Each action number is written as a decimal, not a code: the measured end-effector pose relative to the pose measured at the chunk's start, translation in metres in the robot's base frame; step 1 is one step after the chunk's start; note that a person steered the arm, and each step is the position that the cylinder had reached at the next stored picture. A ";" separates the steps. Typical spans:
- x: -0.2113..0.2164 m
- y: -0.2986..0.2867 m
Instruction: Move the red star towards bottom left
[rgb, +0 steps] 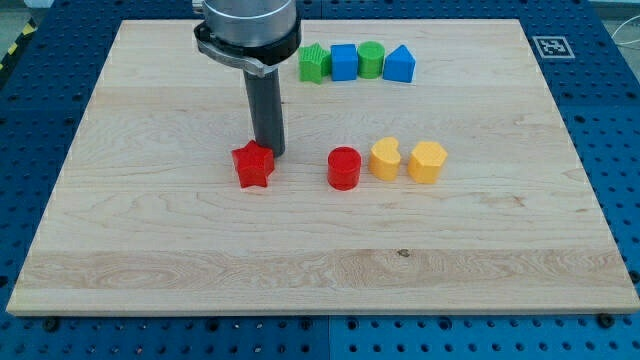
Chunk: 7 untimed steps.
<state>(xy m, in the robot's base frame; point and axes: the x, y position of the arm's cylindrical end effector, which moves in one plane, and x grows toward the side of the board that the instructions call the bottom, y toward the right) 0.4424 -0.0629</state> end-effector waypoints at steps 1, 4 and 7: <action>0.004 -0.006; 0.045 -0.016; 0.083 -0.022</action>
<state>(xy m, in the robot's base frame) 0.5254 -0.0850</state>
